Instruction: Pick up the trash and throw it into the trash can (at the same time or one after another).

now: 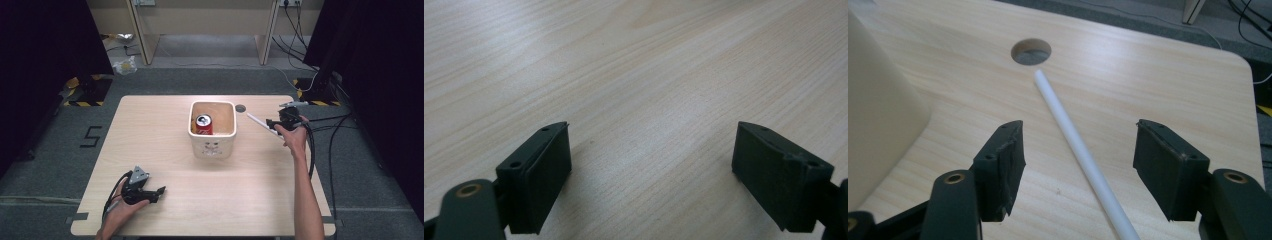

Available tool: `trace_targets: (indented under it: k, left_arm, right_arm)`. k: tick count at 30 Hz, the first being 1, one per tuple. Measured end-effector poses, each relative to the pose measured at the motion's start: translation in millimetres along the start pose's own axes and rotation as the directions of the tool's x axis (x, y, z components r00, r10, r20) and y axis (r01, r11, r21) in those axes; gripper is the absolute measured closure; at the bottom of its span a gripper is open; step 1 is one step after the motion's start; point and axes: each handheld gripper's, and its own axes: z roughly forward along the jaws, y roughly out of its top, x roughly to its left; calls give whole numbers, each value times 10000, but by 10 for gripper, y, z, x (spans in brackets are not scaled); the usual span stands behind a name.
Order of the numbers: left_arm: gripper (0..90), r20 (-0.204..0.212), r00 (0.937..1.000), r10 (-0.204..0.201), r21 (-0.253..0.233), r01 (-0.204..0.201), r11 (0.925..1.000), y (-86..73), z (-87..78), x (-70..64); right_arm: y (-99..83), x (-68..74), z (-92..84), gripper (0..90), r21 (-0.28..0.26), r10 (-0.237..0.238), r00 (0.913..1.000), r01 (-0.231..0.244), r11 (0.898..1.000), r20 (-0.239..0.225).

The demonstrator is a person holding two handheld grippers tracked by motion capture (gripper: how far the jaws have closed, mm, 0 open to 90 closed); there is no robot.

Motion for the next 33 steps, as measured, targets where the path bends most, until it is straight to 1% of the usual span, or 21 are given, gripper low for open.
trace_targets:
  k: [5,9,11,12,13,15,23,31,33]
  left_arm:
    - [153,1,10000,-3,4,3,10000,0,0,0]
    - [153,-6,10000,-7,-15,7,10000,0,1,0]
    - [153,-6,10000,-9,-23,9,10000,-1,2,0]
    - [153,-6,10000,-8,-21,8,10000,-1,2,0]
    - [153,-6,10000,-10,-21,10,10000,-1,2,-1]
    - [152,-5,10000,-13,-22,13,10000,-1,1,-1]
    - [153,-9,10000,-9,-22,9,10000,-1,2,-1]
    - [153,-7,10000,-11,-22,11,10000,-1,2,-1]
    - [153,-6,10000,-12,-23,11,10000,-1,2,-1]
  right_arm:
    - [-100,-44,127,417,303,74,10000,-74,9995,7]
    - [-157,-68,201,454,420,-27,10000,23,9991,90]
    - [-173,-73,223,471,409,9,9999,-15,9992,136]
    - [-181,-79,236,476,363,-31,9999,27,9993,117]
    - [-187,-76,244,478,396,18,9999,-23,9992,128]
    - [-205,-79,272,483,489,-41,9999,33,9988,166]
    - [-302,-147,372,504,639,287,9993,-302,9975,238]
    - [-358,-179,454,538,792,342,9992,-356,9962,190]
    - [-374,-190,480,543,840,423,9989,-438,9955,195]
